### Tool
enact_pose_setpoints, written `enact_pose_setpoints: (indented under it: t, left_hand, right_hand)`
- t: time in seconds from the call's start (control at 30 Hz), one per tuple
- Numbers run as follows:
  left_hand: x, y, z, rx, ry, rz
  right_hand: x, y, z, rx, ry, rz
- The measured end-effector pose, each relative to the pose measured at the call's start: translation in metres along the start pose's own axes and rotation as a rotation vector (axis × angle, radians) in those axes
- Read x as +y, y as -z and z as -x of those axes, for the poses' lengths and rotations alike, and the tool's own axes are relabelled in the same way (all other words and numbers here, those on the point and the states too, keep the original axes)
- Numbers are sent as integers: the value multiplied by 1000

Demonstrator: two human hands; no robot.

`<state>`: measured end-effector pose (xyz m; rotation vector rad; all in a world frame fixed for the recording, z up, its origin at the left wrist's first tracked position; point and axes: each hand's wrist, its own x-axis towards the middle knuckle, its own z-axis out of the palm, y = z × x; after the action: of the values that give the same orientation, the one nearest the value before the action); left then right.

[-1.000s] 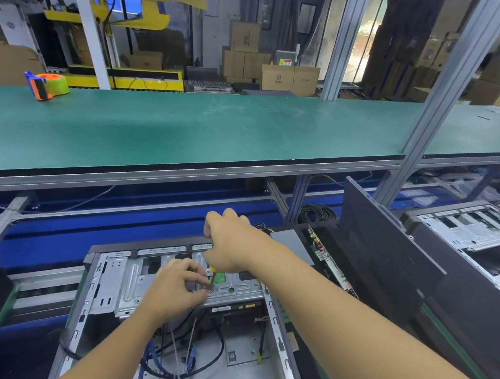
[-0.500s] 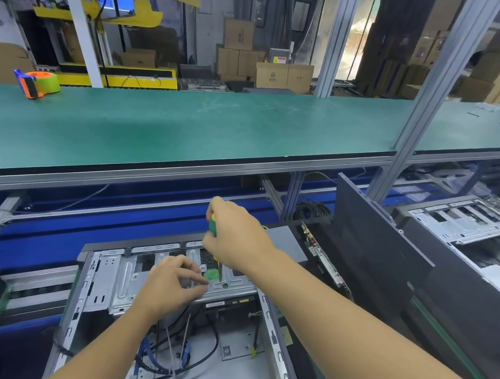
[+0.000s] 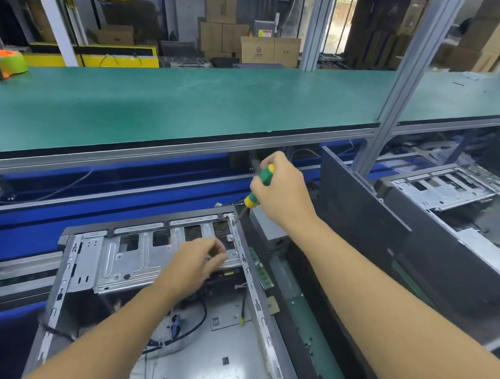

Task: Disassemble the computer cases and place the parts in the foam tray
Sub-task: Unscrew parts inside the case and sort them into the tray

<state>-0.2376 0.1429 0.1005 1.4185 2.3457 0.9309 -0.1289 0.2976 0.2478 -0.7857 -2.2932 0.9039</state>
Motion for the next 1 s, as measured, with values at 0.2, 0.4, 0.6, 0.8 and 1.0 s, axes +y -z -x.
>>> enact_pose_setpoints:
  t: [0.2,0.4,0.6,0.8,1.0]
  left_hand:
    - [84,-55,-37,-307,-171,25]
    - [122,-112,-60,-589,-165,-106]
    - [119,-102,-76,-500,-122,-202]
    - [65,-29,-71,-42,-58,-170]
    - [-10,11,-42,59,71,-227]
  right_hand:
    - [27,32,-5,-35,-36,56]
    - [58,52,6,-69,-51,148]
    - [74,67,7,-49,-32,138]
    - [60,52,1,29,21,4]
    - [42,14,-3,-17,26,-78]
